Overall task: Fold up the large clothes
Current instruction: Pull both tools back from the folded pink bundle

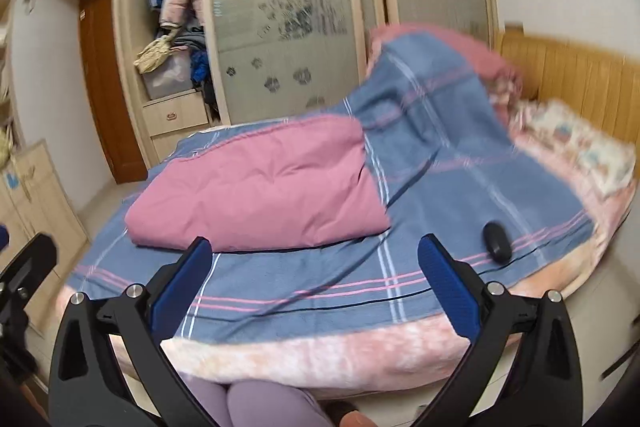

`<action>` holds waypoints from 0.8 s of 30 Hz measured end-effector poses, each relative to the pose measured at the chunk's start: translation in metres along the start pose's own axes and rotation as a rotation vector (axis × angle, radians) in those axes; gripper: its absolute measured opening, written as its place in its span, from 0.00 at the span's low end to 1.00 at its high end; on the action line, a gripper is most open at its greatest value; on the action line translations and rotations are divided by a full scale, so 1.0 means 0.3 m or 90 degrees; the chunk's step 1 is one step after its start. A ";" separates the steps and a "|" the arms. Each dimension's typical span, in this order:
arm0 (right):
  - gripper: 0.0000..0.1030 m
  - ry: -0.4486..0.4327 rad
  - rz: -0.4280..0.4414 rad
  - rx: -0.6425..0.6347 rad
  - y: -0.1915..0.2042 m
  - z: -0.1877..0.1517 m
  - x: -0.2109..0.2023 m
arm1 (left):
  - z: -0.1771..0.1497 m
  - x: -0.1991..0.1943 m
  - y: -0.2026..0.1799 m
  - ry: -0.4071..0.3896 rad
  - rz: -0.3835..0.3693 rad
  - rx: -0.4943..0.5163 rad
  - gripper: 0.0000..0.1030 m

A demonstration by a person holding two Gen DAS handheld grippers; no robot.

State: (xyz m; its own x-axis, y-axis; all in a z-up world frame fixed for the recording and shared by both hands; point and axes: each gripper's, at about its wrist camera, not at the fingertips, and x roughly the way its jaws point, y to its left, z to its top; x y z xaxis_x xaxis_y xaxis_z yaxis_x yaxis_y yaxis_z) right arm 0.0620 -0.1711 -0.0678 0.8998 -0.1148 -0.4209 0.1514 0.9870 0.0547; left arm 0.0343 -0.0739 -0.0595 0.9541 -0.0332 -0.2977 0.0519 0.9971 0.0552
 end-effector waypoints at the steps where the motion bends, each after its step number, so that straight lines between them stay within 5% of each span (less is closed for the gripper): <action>1: 0.99 -0.006 -0.006 -0.014 0.010 0.002 -0.020 | 0.001 -0.031 -0.005 -0.005 0.001 0.001 0.98; 4: 0.99 -0.027 -0.032 -0.031 0.022 -0.002 -0.099 | 0.011 -0.110 -0.001 -0.023 0.007 -0.003 0.98; 12: 0.99 -0.055 0.005 -0.037 0.025 0.007 -0.217 | 0.032 -0.216 0.039 -0.042 0.012 -0.039 0.98; 17: 0.99 -0.048 0.001 -0.001 -0.047 0.097 -0.123 | 0.113 -0.064 0.074 0.010 0.004 -0.042 0.98; 20: 0.99 -0.042 0.056 0.035 -0.078 0.126 -0.051 | 0.124 0.037 0.108 0.021 -0.001 -0.055 0.98; 24: 0.99 -0.023 0.019 0.020 -0.050 0.101 0.078 | 0.065 0.161 0.147 0.036 0.000 -0.072 0.98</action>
State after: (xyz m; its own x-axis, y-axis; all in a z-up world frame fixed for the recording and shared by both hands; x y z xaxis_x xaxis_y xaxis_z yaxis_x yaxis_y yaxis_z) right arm 0.0932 -0.1919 -0.0510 0.9182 -0.0893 -0.3859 0.1361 0.9861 0.0956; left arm 0.0883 -0.0328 -0.0528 0.9358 -0.0326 -0.3510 0.0153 0.9985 -0.0520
